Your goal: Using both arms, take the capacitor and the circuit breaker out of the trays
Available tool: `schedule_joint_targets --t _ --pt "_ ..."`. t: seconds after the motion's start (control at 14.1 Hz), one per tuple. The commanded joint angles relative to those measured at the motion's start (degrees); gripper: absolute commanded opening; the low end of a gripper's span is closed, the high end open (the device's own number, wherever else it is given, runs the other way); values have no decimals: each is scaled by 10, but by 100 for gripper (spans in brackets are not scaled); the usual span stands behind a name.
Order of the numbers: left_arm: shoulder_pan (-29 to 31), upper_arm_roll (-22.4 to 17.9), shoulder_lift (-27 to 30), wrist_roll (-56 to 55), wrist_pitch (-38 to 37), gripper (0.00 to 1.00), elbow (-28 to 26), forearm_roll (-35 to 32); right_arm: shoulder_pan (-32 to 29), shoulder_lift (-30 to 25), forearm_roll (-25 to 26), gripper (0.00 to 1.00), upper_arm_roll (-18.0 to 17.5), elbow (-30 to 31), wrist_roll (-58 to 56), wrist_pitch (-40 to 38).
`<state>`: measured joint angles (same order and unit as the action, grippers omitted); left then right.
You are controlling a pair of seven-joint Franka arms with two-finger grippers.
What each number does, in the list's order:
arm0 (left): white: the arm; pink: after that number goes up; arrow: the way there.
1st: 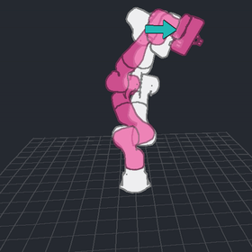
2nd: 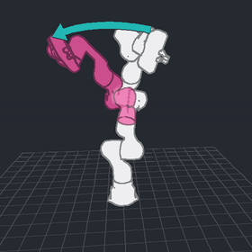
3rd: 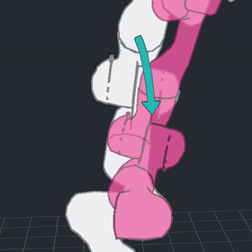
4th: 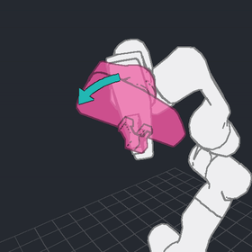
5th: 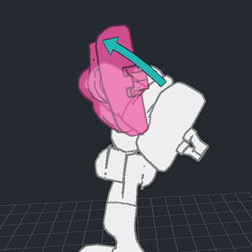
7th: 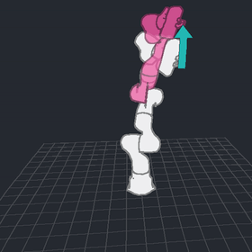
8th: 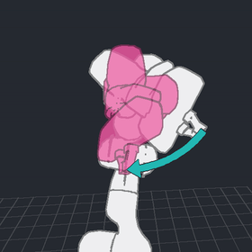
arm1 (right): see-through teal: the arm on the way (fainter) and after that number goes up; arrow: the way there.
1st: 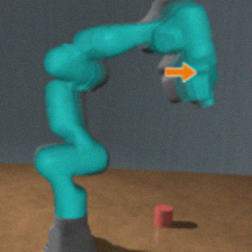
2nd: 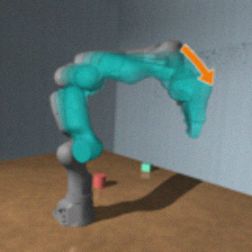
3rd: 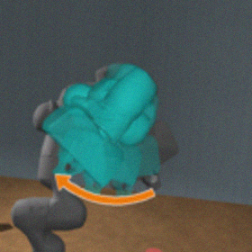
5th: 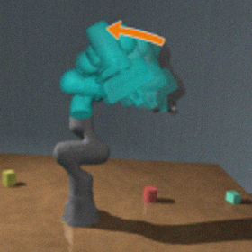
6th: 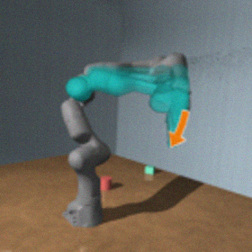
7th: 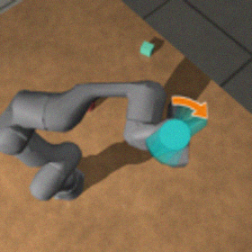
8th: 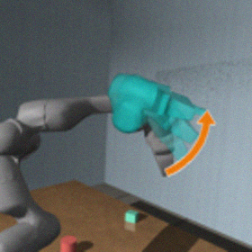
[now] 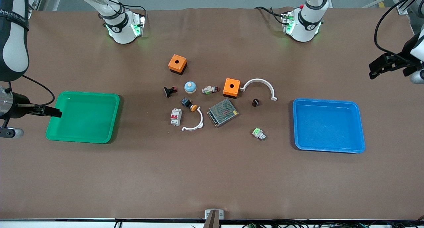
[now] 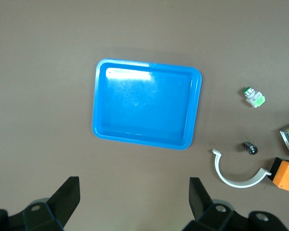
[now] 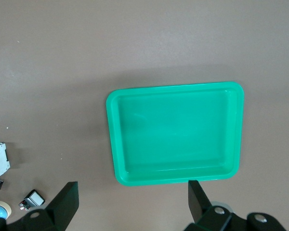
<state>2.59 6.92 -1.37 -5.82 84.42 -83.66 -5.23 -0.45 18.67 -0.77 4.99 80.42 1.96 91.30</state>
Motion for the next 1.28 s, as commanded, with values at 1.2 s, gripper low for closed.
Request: schedule_joint_targets --t 1.2 --pt "-31 -40 52 39 20 100 -55 52 3 -231 -3 100 -12 208 -20 25"
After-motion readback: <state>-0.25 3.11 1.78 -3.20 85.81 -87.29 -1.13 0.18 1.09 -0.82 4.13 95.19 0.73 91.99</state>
